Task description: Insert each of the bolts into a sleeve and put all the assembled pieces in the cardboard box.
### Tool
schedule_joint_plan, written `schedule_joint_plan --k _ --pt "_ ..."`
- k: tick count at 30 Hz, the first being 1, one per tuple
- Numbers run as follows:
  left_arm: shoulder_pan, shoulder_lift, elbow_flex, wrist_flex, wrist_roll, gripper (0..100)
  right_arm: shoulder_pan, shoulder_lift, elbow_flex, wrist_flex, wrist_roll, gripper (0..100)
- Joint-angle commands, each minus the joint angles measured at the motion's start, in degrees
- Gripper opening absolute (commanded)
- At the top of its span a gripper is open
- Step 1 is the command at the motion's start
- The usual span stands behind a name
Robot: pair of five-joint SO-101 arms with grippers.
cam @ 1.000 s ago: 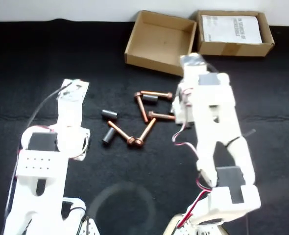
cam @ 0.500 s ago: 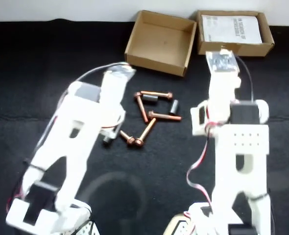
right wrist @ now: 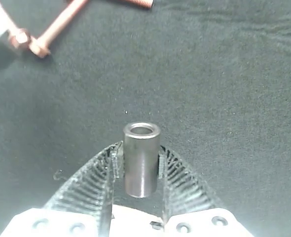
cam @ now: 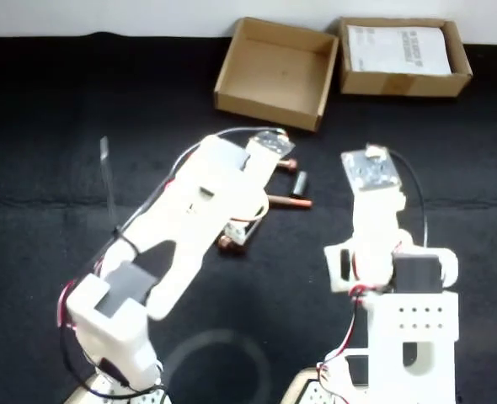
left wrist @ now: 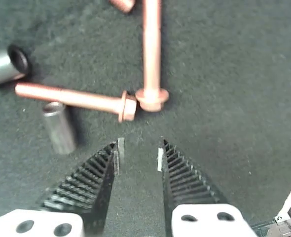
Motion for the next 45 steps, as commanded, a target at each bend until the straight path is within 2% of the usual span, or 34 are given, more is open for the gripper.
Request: schedule_joint_plan --k 1,6,11,17,21,27,36,45 --pt "0.9 4.1 -4.3 0.4 -1.3 13 0.7 -2.9 1.7 -0.7 1.1 0.6" --pt "0.9 8.9 -7.9 4.0 -7.7 13 0.8 -3.3 4.3 -2.1 1.1 0.6" --pt "0.3 10.5 -11.9 8.5 -18.0 13 2.2 -2.9 4.5 -2.8 1.1 0.6" --pt "0.0 10.5 -17.8 14.6 -36.8 13 2.2 -2.9 4.6 -3.5 1.1 0.6" --pt "-0.7 10.5 -18.8 15.6 -50.1 13 2.2 -2.9 4.6 -3.5 1.1 0.6" --pt "-3.4 11.1 -18.9 15.3 -61.5 13 2.2 -3.2 4.6 -3.1 1.1 0.6" --pt "-8.7 11.4 -18.1 13.5 -68.6 13 2.2 -3.3 4.6 -3.1 1.1 0.6" --pt "-7.3 17.8 -17.8 12.4 -70.0 13 2.2 -3.3 4.6 -3.0 1.1 0.6"
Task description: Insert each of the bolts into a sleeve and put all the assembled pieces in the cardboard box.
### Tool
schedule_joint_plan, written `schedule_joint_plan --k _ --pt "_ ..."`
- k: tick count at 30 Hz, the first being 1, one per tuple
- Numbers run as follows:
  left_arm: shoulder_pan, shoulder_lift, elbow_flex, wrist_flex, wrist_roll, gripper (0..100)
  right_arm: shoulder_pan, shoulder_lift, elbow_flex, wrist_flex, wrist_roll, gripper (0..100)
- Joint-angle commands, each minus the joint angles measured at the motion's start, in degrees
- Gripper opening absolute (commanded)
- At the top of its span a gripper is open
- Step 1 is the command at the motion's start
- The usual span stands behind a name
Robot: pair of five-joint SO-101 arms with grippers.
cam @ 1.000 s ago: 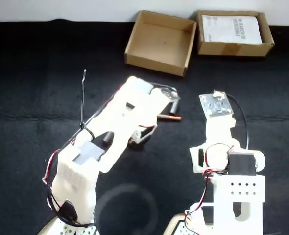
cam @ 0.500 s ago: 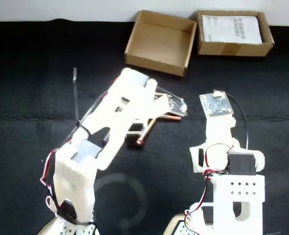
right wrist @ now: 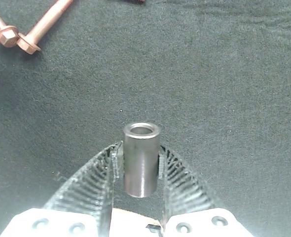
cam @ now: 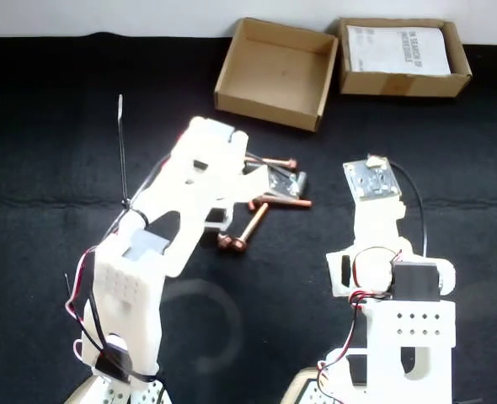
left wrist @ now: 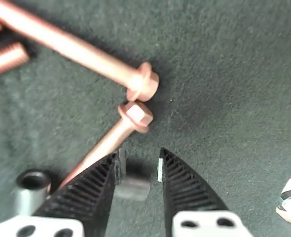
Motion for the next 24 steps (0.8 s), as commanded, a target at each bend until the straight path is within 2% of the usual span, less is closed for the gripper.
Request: schedule_joint_plan --k 1,10,24 --pt "1.0 0.0 -1.1 -0.3 -0.5 13 0.6 -1.4 -0.1 -0.2 0.6 0.6" --pt "3.0 0.1 -3.6 0.1 -0.4 13 0.6 -1.4 -0.1 -0.2 0.6 0.6" --pt "2.6 3.0 -6.8 -0.4 -0.7 13 0.6 -1.4 -0.1 0.5 2.5 0.6"
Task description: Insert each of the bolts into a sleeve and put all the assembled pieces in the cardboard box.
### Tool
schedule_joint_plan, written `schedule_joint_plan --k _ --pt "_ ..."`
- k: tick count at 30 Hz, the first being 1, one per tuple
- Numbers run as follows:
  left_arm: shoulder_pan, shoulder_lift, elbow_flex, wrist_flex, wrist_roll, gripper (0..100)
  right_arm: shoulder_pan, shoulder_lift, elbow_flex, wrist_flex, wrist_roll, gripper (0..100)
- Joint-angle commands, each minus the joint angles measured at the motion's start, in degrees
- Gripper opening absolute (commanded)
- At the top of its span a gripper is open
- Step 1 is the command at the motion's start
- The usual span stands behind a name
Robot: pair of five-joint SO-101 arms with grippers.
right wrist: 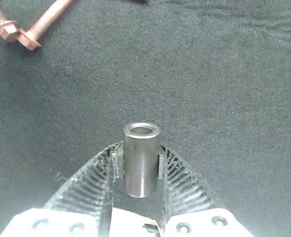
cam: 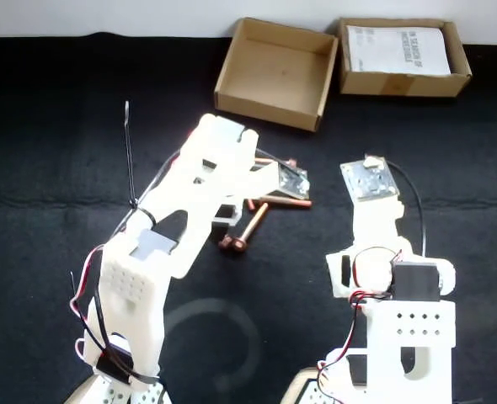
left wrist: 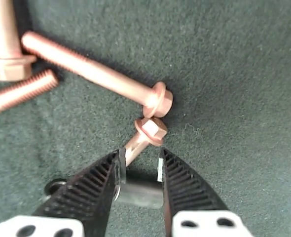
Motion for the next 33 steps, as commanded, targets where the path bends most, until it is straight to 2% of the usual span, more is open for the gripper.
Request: schedule_joint_plan --k 1,7,17,22,26,33 --pt "0.6 1.8 -1.9 -0.5 -0.7 13 0.6 -1.4 -0.1 0.5 0.6 0.6" --pt "-0.1 7.6 -6.2 -0.4 -0.5 13 0.6 -1.4 -0.2 0.5 0.6 0.6" --pt "-1.5 9.5 -6.5 -0.4 -0.9 12 0.6 -1.4 -0.2 0.3 0.6 0.6" --pt "-4.7 9.9 -6.3 -0.4 -4.7 1 1.9 -1.4 -0.4 -0.1 0.6 0.6" --pt "-7.6 11.3 -6.5 -0.4 -4.7 1 3.3 -1.2 -0.3 -1.5 0.6 0.6" --pt "-7.1 11.4 -6.7 -0.4 -4.6 1 3.3 -1.1 -0.1 -2.4 0.6 0.6"
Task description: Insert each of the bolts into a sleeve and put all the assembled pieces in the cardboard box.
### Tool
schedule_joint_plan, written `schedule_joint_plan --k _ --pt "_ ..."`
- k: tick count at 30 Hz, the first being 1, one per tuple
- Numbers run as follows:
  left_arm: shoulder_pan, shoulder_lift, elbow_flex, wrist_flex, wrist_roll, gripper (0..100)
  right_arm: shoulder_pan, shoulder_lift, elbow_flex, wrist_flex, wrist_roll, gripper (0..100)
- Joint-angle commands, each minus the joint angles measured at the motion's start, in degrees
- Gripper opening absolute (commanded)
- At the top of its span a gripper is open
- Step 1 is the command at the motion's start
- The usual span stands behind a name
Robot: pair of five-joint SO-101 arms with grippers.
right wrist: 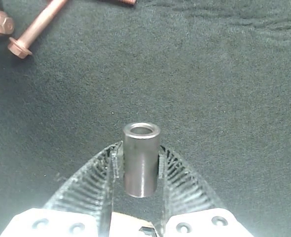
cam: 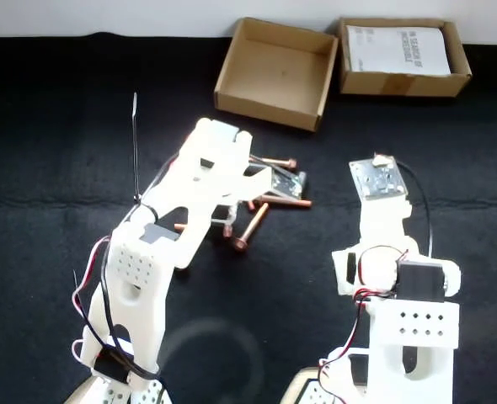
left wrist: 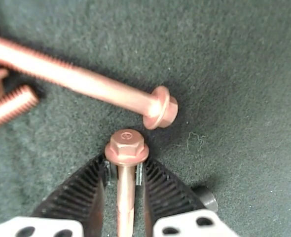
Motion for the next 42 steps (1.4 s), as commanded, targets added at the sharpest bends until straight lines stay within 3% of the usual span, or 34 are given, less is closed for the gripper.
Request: schedule_joint_plan --k 1,8,15,22,33,42 --pt "-2.3 0.8 -0.7 -0.3 0.4 1 0.6 -1.2 0.0 -2.2 0.4 0.6" --pt "1.0 0.7 -9.5 -0.3 15.6 1 0.4 -1.0 1.8 -7.5 0.1 0.6" --pt "2.0 0.8 -21.1 -0.3 33.1 1 0.4 -1.4 10.3 -19.1 -0.2 0.6" --pt "1.6 0.8 -28.1 -0.3 47.4 1 -0.7 -1.5 14.9 -33.3 -8.4 0.6" --pt "1.5 0.3 -40.7 5.3 59.4 1 -9.8 -1.5 19.1 -42.9 -8.4 0.6" --pt "0.6 -9.9 -40.9 5.3 69.5 1 -16.3 -1.5 19.2 -45.8 -10.6 0.6"
